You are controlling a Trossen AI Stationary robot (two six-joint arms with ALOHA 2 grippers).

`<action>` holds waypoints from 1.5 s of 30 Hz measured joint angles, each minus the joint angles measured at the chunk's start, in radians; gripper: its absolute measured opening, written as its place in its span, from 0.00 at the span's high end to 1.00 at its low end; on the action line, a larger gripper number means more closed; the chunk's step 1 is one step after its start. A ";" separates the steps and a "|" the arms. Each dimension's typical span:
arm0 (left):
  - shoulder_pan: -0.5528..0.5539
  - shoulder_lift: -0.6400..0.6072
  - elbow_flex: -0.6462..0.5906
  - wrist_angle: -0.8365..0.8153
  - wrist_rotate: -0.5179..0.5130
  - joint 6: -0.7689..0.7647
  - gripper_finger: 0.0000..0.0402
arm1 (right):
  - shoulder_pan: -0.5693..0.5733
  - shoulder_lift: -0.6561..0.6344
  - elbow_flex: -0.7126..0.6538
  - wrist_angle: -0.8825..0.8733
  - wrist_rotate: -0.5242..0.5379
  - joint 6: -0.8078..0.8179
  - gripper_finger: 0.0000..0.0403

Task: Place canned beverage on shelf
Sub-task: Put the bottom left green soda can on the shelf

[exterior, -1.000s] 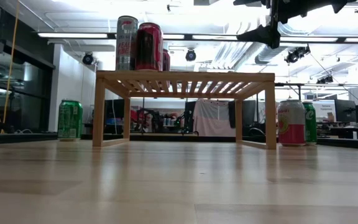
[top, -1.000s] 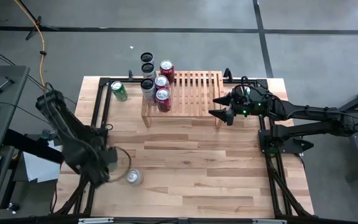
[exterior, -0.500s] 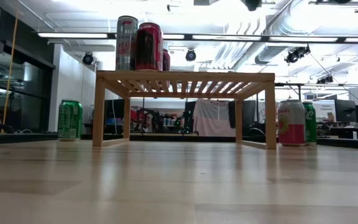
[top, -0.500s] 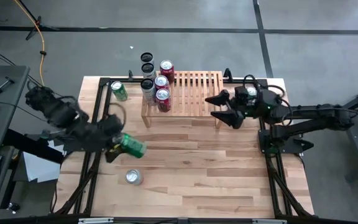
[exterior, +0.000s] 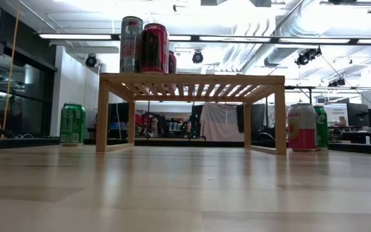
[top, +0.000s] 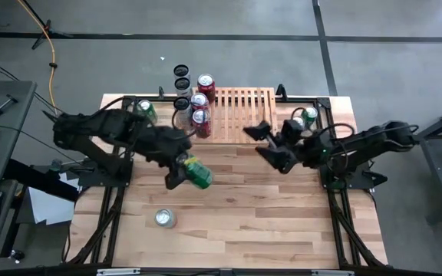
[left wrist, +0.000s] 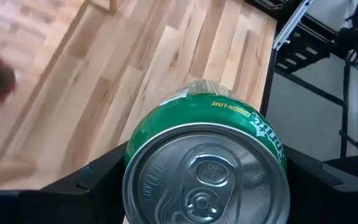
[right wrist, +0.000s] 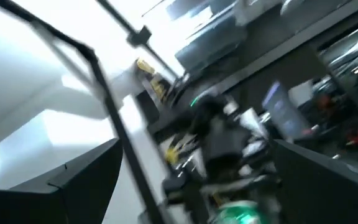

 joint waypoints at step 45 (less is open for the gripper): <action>0.120 0.125 0.055 0.048 -0.174 0.076 0.28 | 0.002 0.342 0.716 -1.408 0.160 -0.218 0.02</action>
